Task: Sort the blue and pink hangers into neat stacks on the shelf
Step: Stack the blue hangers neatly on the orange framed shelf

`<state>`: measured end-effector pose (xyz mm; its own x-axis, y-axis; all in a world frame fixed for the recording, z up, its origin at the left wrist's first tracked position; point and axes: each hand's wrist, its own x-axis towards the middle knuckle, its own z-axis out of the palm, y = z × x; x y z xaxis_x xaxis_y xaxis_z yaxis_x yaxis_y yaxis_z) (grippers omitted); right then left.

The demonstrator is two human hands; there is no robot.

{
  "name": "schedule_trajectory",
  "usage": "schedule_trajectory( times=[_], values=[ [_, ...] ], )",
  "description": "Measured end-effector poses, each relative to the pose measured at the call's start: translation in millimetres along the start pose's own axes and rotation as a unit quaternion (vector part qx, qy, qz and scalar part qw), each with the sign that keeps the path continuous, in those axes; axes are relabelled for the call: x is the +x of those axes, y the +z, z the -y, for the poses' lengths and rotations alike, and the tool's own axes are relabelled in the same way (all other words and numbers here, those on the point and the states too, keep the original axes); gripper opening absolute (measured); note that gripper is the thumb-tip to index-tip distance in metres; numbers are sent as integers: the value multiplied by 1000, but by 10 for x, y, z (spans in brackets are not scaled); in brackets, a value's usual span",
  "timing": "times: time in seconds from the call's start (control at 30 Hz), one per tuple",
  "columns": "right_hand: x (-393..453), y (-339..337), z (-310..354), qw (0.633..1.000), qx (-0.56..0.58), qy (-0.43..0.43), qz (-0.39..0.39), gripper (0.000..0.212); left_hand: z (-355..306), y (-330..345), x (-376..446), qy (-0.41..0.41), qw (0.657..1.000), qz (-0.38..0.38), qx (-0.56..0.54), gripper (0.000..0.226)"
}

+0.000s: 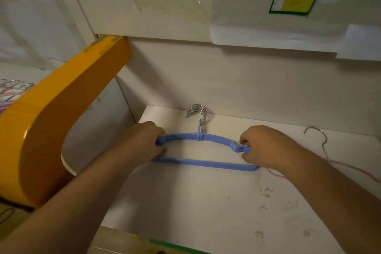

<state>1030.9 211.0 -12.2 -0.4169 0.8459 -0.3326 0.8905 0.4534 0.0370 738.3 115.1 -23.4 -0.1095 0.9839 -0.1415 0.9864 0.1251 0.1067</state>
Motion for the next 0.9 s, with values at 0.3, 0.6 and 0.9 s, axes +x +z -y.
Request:
schedule_trajectory(
  times=[0.3,0.6,0.9],
  values=[
    [112,63,91,997,-66,-36,3,7,-150,-25,115,-4,999,16,45,26],
    [120,99,40,996,-66,-62,6,8,-122,-87,27,-7,999,34,19,17],
    [139,59,77,987,-120,-12,105,15,-74,-126,228,-71,972,183,127,34]
  ],
)
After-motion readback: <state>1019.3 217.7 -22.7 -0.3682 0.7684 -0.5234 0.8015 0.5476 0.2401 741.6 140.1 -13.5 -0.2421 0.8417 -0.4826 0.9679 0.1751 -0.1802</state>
